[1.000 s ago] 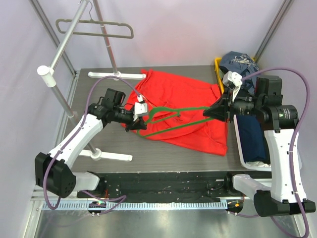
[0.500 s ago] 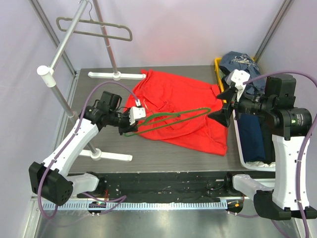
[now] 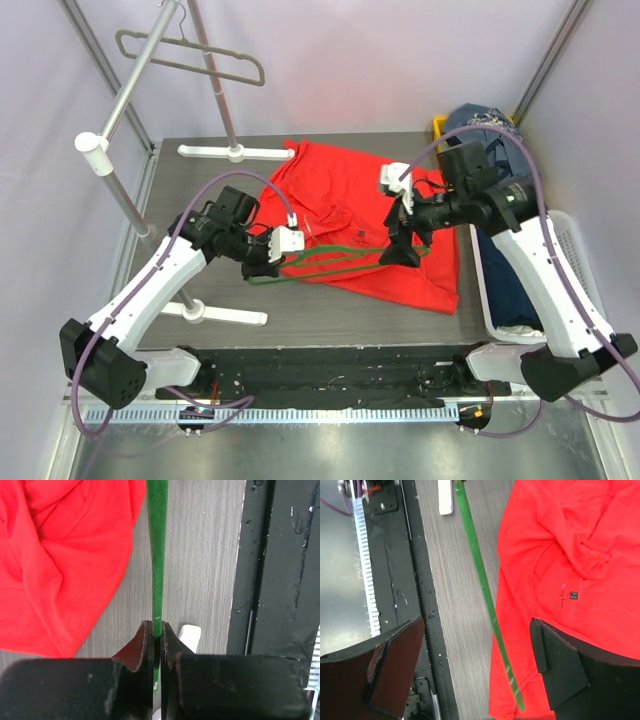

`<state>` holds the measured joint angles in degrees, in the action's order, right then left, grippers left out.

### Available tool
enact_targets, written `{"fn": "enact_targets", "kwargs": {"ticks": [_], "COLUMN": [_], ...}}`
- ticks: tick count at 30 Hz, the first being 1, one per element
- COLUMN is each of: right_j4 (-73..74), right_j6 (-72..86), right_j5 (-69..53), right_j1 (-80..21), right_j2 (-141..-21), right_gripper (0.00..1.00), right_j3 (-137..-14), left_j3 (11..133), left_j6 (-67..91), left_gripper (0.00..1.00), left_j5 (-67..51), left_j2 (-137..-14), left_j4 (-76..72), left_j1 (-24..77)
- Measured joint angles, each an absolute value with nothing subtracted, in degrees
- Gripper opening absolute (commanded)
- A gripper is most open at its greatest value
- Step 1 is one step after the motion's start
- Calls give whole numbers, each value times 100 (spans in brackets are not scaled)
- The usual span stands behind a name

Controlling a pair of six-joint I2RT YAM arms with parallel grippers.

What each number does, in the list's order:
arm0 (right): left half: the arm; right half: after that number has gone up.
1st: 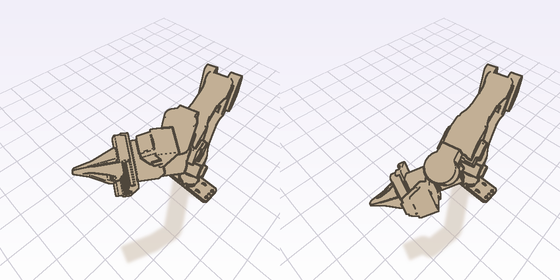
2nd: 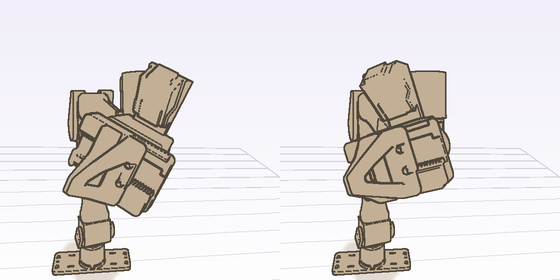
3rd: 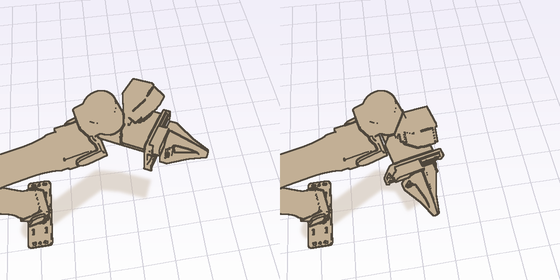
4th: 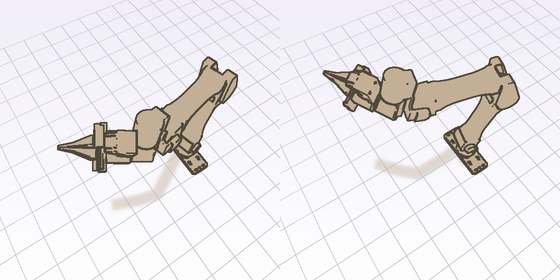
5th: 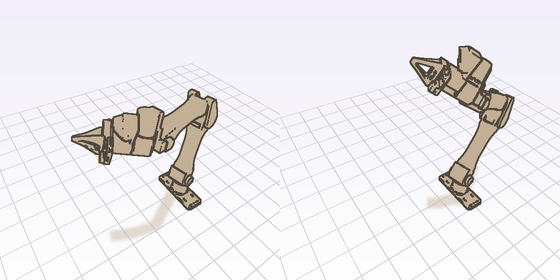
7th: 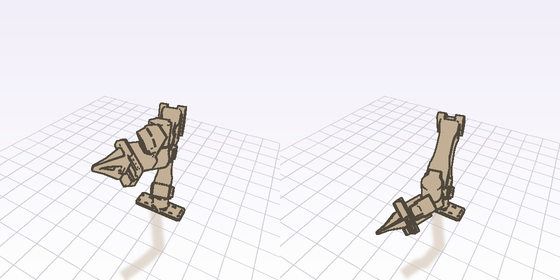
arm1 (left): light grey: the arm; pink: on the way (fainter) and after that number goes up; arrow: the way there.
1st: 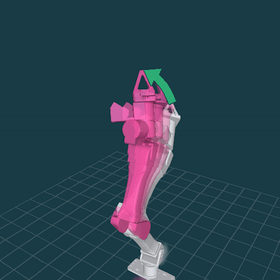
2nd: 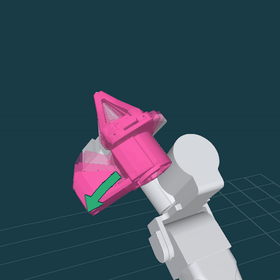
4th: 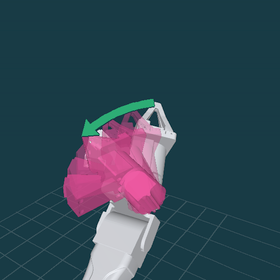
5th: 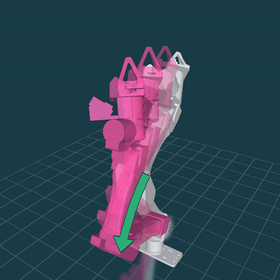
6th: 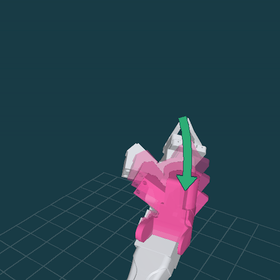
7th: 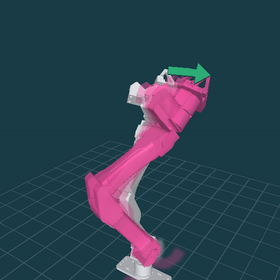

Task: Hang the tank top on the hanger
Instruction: Pick up the hanger from the clothesline.

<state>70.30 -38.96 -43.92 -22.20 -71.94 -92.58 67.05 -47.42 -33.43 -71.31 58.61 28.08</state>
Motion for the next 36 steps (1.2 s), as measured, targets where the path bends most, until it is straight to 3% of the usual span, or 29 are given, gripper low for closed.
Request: {"fn": "enact_targets", "kwargs": {"ticks": [13, 18, 21, 30, 36], "right_j4": [6716, 6733, 6698, 6576, 6600], "right_j6": [-3979, -4110, -4160, -4272, -4381], "right_j5": [-3385, -3177, -3133, -2554, -2169], "right_j1": [-3247, -3269, -3267, -3295, -3295], "right_j2": [-7688, -7693, -7688, -7616, -7400], "right_gripper": [93, 79, 75, 93, 93], "right_j3": [-8932, -8527, -8337, -7885, -7546], "left_j3": [7210, 7325, 7382, 7446, 7446], "left_j6": [-4740, -4740, -4740, -4748, -4816], "left_gripper": [0, 0, 0, 0, 0], "left_j5": [-3037, -2915, -2860, -2783, -2711], "left_j2": [-7679, -7765, -7769, -7773, -7767], "left_j4": [6191, 6305, 6353, 6462, 6510], "left_j1": [3352, 3426, 3452, 3492, 3492]}}
